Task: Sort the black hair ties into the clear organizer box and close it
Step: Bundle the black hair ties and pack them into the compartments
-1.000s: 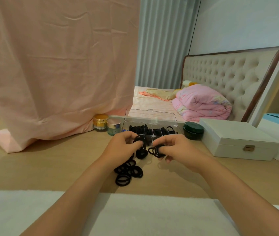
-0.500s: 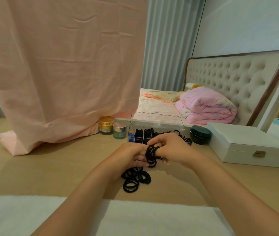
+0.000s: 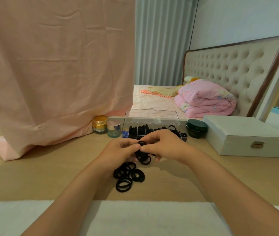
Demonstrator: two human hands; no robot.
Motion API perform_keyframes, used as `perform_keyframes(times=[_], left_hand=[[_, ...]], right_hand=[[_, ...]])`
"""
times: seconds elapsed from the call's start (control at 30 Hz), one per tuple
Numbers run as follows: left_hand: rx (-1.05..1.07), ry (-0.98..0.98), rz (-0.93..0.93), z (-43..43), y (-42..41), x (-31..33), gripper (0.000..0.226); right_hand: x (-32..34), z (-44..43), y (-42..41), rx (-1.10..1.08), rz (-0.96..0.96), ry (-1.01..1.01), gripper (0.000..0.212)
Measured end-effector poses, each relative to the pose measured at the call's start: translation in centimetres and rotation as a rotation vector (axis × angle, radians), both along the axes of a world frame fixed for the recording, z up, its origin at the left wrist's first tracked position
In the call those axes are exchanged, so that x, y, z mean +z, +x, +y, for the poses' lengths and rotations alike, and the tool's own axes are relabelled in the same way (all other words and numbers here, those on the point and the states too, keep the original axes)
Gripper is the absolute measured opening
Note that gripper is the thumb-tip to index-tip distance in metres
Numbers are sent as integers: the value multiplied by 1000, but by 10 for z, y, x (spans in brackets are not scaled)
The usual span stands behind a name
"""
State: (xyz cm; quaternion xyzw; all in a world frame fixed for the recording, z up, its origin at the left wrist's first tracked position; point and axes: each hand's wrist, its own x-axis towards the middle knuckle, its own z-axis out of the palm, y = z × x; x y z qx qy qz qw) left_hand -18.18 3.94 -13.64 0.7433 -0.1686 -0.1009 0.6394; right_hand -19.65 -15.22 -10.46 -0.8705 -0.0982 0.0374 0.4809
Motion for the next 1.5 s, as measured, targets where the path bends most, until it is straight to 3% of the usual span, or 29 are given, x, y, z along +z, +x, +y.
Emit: perform_keyframes(times=[0.13, 0.27, 0.4, 0.57, 0.87, 1.13, 1.27, 1.33, 1.5], left_hand=[[35, -61, -10, -5, -2, 5, 18], [77, -32, -54, -16, 7, 16, 17], [105, 76, -163, -38, 30, 33, 19], [57, 210, -316, -65, 61, 47, 21], [86, 649, -560, -62, 105, 11, 34], [103, 614, -570, -58, 109, 3, 48], [75, 722, -657, -60, 109, 3, 43], [46, 813, -678, -63, 107, 4, 45], [15, 910, -705, -66, 104, 5, 50]], right_hand=[[2, -9, -2, 68, 209, 248, 23], [0, -16, 3, 4, 242, 391, 25], [5, -27, 9, -174, 161, 569, 24], [13, -48, 21, -425, -52, 511, 16], [18, -47, 75, -589, -180, 146, 16], [7, -37, 107, -500, -319, -706, 16], [14, -32, 117, -354, -184, -1063, 28], [21, -30, 120, -253, -88, -1074, 27], [41, -42, 105, -101, -42, -770, 30]])
